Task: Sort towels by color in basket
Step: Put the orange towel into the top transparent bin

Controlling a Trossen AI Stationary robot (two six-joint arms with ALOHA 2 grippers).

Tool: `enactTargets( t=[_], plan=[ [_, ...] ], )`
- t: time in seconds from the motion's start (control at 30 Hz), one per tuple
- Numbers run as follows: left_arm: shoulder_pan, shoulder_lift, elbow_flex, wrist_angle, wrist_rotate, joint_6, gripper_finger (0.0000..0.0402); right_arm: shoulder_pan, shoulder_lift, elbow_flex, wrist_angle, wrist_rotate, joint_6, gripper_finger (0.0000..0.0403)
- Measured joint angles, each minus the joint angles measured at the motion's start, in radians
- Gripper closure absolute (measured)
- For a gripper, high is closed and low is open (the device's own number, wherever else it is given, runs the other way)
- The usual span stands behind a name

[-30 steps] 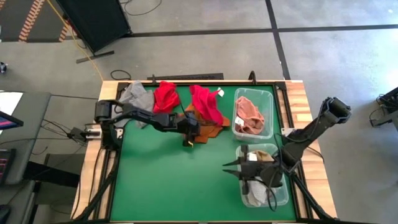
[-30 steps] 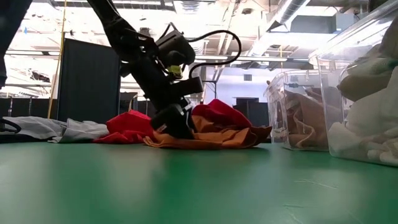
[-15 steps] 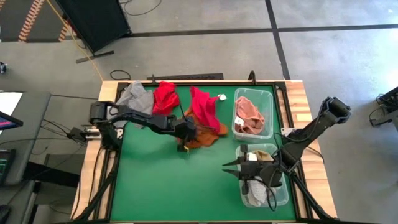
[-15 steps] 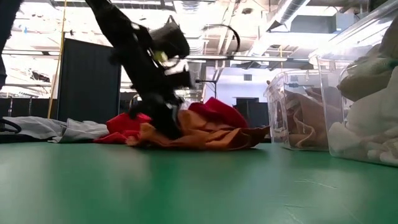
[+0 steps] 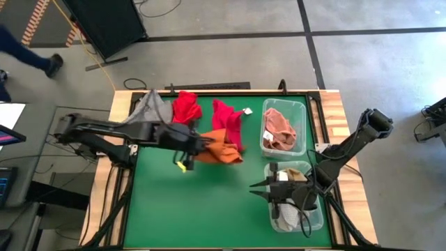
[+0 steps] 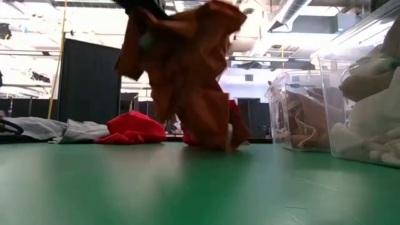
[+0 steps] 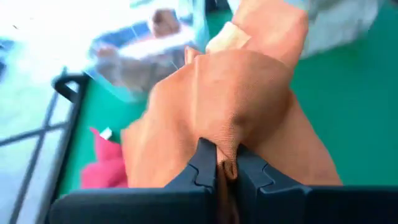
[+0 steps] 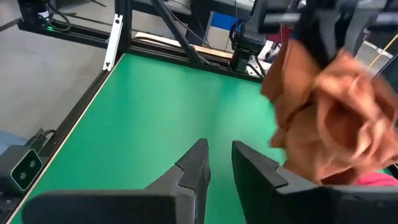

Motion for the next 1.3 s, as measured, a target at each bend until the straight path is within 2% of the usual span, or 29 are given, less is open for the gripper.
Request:
enactTargets(
  t=[0.2,0.57,0.77,0.9,1.13,1.3],
  plan=[
    [-0.016,-0.082,0.003,0.044,-0.007,-0.011,0.0390,0.000,0.000,0.000,0.002,0.002,0.000,0.0302],
    [-0.078,-0.083,0.006,0.248,0.004,0.090,0.0390,0.000,0.000,0.000,0.001,0.005,0.007,0.0302],
    [-0.108,-0.084,0.076,0.258,0.004,0.131,0.0390,0.000,0.000,0.000,-0.002,0.009,0.008,0.0302],
    [-0.136,-0.083,0.145,0.193,0.037,0.108,0.0390,0.000,0.000,0.000,-0.002,0.009,0.008,0.0302],
    [-0.146,-0.030,0.288,-0.110,0.061,-0.062,0.0390,0.000,0.000,0.000,-0.004,0.009,0.008,0.0302],
    [-0.144,0.037,0.303,-0.126,0.196,-0.113,0.0390,0.000,0.000,0.000,-0.003,0.009,0.008,0.0302]
  ],
)
